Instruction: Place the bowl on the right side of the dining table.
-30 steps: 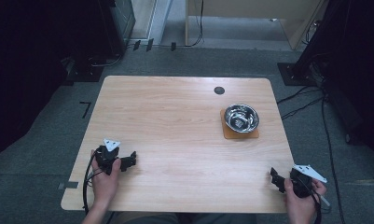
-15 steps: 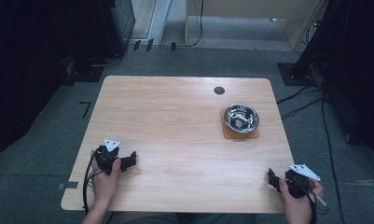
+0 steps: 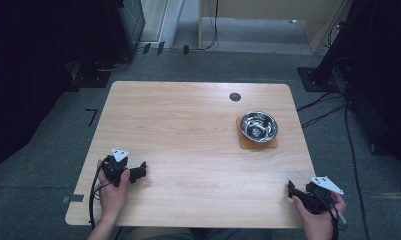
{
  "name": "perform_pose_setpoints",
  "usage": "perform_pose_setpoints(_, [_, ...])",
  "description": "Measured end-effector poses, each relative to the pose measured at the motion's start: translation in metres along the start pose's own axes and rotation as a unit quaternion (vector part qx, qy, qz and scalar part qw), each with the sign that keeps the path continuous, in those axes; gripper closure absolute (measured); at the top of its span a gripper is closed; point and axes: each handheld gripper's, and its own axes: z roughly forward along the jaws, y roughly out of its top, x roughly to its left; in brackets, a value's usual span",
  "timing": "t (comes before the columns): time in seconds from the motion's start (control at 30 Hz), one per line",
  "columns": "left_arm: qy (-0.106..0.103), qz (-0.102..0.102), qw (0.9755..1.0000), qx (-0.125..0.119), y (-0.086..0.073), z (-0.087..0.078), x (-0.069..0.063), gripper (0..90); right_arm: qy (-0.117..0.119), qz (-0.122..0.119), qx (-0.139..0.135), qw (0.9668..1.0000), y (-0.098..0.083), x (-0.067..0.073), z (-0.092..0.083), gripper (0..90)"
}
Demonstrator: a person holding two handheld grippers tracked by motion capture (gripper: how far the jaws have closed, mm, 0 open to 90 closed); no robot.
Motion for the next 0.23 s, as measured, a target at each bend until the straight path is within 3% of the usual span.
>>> perform_pose_setpoints(0.13, [0.0, 0.0, 1.0, 0.0, 0.0003, 0.0003, -0.0001, 2.0, 0.022, 0.029, 0.012, 0.9993, 0.0045, -0.0009, -0.003, 23.5])
perform_pose_setpoints(0.23, [0.0, 0.0, 1.0, -0.001, 0.0002, 0.0003, -0.0001, 1.9, 0.016, 0.029, 0.014, 0.9993, 0.0067, -0.0009, -0.004, 23.7])
